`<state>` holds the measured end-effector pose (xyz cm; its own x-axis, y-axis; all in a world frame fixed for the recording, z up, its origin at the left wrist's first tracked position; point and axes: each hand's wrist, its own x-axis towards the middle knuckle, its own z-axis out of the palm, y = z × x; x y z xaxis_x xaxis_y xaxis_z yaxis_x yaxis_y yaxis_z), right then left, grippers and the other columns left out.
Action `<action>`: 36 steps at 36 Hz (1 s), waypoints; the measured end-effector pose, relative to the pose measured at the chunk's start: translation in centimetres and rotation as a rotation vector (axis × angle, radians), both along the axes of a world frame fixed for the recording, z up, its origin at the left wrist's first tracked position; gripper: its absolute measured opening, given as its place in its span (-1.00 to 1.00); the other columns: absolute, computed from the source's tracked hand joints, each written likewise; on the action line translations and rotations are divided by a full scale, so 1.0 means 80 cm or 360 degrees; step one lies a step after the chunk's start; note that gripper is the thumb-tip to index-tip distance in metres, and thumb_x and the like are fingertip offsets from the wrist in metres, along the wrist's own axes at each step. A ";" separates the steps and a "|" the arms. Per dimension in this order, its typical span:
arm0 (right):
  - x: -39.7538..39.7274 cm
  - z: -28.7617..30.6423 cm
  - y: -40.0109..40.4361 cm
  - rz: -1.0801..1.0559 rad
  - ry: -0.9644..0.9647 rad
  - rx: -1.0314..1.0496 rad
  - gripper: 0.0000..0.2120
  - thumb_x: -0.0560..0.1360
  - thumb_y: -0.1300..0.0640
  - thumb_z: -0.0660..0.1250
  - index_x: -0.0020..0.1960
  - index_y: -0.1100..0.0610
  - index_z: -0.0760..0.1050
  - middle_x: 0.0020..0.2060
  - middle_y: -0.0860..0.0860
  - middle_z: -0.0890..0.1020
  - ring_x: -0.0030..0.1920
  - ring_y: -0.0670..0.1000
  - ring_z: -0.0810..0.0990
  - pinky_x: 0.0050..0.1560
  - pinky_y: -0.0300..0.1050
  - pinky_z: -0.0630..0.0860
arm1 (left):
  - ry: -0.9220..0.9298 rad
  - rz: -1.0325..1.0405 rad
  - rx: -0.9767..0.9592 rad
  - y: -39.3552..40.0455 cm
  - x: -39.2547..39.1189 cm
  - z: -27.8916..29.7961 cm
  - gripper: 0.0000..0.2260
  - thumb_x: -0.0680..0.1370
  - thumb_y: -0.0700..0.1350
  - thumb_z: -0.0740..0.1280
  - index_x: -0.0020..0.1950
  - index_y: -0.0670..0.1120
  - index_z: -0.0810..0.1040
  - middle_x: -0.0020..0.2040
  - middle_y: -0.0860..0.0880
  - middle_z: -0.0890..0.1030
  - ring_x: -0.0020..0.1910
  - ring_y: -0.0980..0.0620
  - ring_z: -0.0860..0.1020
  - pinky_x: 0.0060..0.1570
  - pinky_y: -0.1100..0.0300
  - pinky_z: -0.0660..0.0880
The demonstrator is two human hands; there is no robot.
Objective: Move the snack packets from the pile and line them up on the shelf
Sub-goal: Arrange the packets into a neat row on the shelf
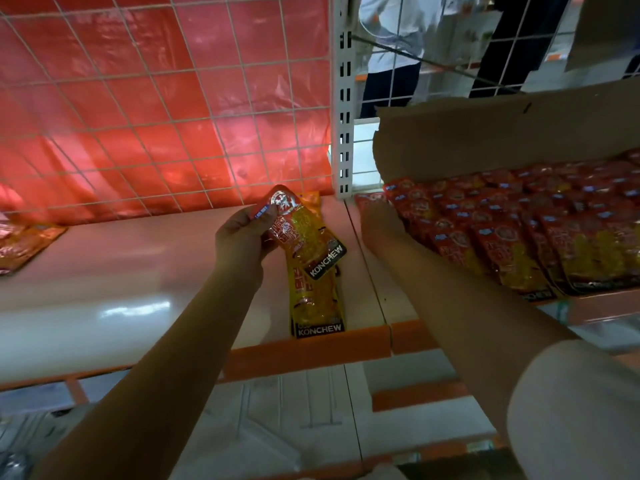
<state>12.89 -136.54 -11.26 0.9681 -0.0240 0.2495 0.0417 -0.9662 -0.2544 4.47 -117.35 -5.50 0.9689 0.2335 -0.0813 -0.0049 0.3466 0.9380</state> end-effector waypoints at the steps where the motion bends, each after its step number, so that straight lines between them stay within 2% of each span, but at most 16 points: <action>1: 0.005 0.000 -0.001 0.0007 0.0018 0.0022 -0.62 0.55 0.37 0.04 0.34 0.26 0.37 0.30 0.21 0.43 0.34 0.17 0.36 0.35 0.00 0.32 | -0.0006 -0.0004 -0.0001 0.000 0.001 0.000 -0.86 0.51 -0.28 0.32 -0.21 -0.10 0.51 -0.45 0.09 0.60 -0.46 0.17 0.54 -0.38 0.33 0.50; 10: 0.021 0.001 -0.012 0.0057 0.0065 -0.0042 -0.66 0.60 0.34 0.04 0.31 0.23 0.42 0.25 0.18 0.50 0.24 0.14 0.49 0.21 -0.03 0.44 | -0.0024 -0.0032 0.0016 0.005 0.005 -0.003 -0.89 0.51 -0.30 0.31 -0.18 -0.13 0.53 -0.43 0.07 0.62 -0.44 0.17 0.56 -0.39 0.33 0.52; 15: 0.011 0.011 -0.013 0.0080 0.0006 -0.0067 -0.67 0.56 0.37 0.08 0.28 0.26 0.44 0.23 0.20 0.50 0.25 0.17 0.47 0.20 -0.05 0.38 | -0.0047 -0.0045 0.0026 0.003 0.008 -0.004 -0.87 0.51 -0.31 0.31 -0.21 -0.14 0.52 -0.43 0.06 0.61 -0.44 0.14 0.56 -0.38 0.30 0.53; 17: -0.001 0.025 -0.010 0.0157 -0.0162 0.0172 -0.70 0.50 0.39 0.13 0.17 0.29 0.51 0.11 0.22 0.56 0.16 0.19 0.50 0.09 -0.04 0.37 | -0.0055 -0.0048 0.0044 0.000 0.011 -0.003 -0.86 0.51 -0.30 0.32 -0.22 -0.13 0.51 -0.43 0.07 0.61 -0.42 0.14 0.56 -0.35 0.28 0.52; 19: -0.025 0.041 0.000 0.0280 -0.0365 0.0646 -0.83 0.51 0.32 0.21 -0.02 0.30 0.57 -0.12 0.15 0.62 -0.06 0.12 0.58 -0.11 -0.10 0.37 | -0.0032 -0.0057 0.0047 -0.003 0.013 -0.003 -0.89 0.50 -0.29 0.33 -0.19 -0.12 0.54 -0.41 0.07 0.63 -0.37 0.10 0.56 -0.29 0.25 0.52; 20: -0.040 0.049 0.007 0.0331 -0.0362 0.0952 -0.86 0.53 0.26 0.25 -0.03 0.25 0.58 -0.19 0.06 0.62 -0.13 0.03 0.58 -0.16 -0.18 0.40 | -0.0020 -0.0064 0.0037 -0.006 0.013 -0.003 -0.90 0.50 -0.29 0.34 -0.18 -0.11 0.55 -0.39 0.06 0.64 -0.34 0.09 0.57 -0.29 0.25 0.53; 22: -0.074 0.063 0.017 0.0456 -0.0110 0.1429 -0.82 0.51 0.14 0.34 0.11 0.12 0.55 -0.17 -0.09 0.58 -0.15 -0.12 0.56 -0.15 -0.36 0.45 | -0.0001 -0.0081 0.0010 -0.012 0.014 -0.002 -0.91 0.50 -0.29 0.35 -0.18 -0.13 0.56 -0.37 0.04 0.64 -0.33 0.07 0.58 -0.32 0.25 0.55; 24: -0.097 0.064 0.020 0.0540 0.0201 0.1585 -0.54 0.44 0.11 0.42 0.31 0.05 0.43 -0.09 -0.11 0.56 -0.08 -0.16 0.56 -0.09 -0.36 0.50 | 0.0014 -0.0103 -0.0009 -0.021 0.013 -0.001 -0.91 0.49 -0.30 0.34 -0.19 -0.15 0.55 -0.38 0.03 0.64 -0.36 0.07 0.59 -0.38 0.27 0.54; 27: -0.113 0.054 0.016 0.0625 0.0256 0.1517 -0.30 0.38 0.29 0.47 0.43 0.02 0.28 0.18 0.04 0.54 0.15 -0.01 0.55 0.13 -0.08 0.54 | 0.0030 -0.0139 -0.0036 -0.035 0.011 0.000 -0.93 0.50 -0.30 0.35 -0.17 -0.18 0.55 -0.39 -0.02 0.64 -0.42 0.04 0.60 -0.43 0.22 0.54; 28: -0.115 0.049 0.014 0.0657 0.0211 0.1498 -0.28 0.38 0.36 0.44 0.44 0.03 0.26 0.25 0.02 0.50 0.21 -0.07 0.52 0.15 -0.11 0.53 | 0.0031 -0.0139 -0.0033 -0.038 0.011 0.000 -0.93 0.49 -0.30 0.35 -0.18 -0.17 0.56 -0.39 -0.03 0.63 -0.43 0.02 0.60 -0.42 0.19 0.55; 30: -0.114 0.044 0.008 0.0668 0.0117 0.1563 -0.28 0.39 0.50 0.35 0.43 0.01 0.29 0.27 -0.15 0.43 0.16 -0.30 0.50 0.06 -0.29 0.53 | 0.0003 -0.0119 0.0043 -0.043 0.012 -0.002 -0.91 0.48 -0.32 0.36 -0.17 -0.14 0.56 -0.36 -0.07 0.61 -0.39 -0.04 0.57 -0.34 0.16 0.54; 31: -0.112 0.043 0.003 0.0615 0.0062 0.1568 -0.26 0.38 0.54 0.31 0.42 -0.01 0.30 0.25 -0.17 0.44 0.12 -0.30 0.52 0.01 -0.33 0.53 | -0.0030 -0.0090 0.0150 -0.043 0.014 -0.004 -0.89 0.48 -0.33 0.36 -0.13 -0.12 0.56 -0.30 -0.08 0.60 -0.33 -0.06 0.56 -0.26 0.13 0.51; 32: -0.110 0.043 -0.003 0.0521 -0.0014 0.1498 -0.25 0.37 0.56 0.29 0.42 -0.02 0.31 0.25 -0.11 0.46 0.12 -0.20 0.54 0.01 -0.36 0.52 | -0.0074 -0.0056 0.0301 -0.042 0.016 -0.006 -0.85 0.47 -0.34 0.36 -0.06 -0.11 0.54 -0.23 -0.10 0.59 -0.24 -0.08 0.54 -0.19 0.08 0.49; 34: -0.101 0.045 -0.016 0.0326 -0.0128 0.1172 -0.27 0.36 0.54 0.25 0.44 0.07 0.28 0.27 0.10 0.49 0.22 0.02 0.50 0.02 -0.49 0.37 | -0.0176 -0.0037 0.0686 -0.039 0.019 -0.008 -0.77 0.46 -0.30 0.39 0.06 -0.07 0.51 -0.10 -0.10 0.57 -0.09 -0.11 0.55 -0.07 -0.01 0.52; 36: -0.090 0.047 -0.025 0.0144 -0.0066 0.0898 -0.35 0.43 0.48 0.20 0.47 0.14 0.22 0.27 0.19 0.48 0.27 0.12 0.45 0.09 -0.38 0.31 | -0.0286 -0.0066 0.1083 -0.036 0.018 -0.010 -0.72 0.46 -0.23 0.42 0.14 -0.08 0.50 -0.01 -0.09 0.57 -0.01 -0.10 0.55 -0.02 0.00 0.54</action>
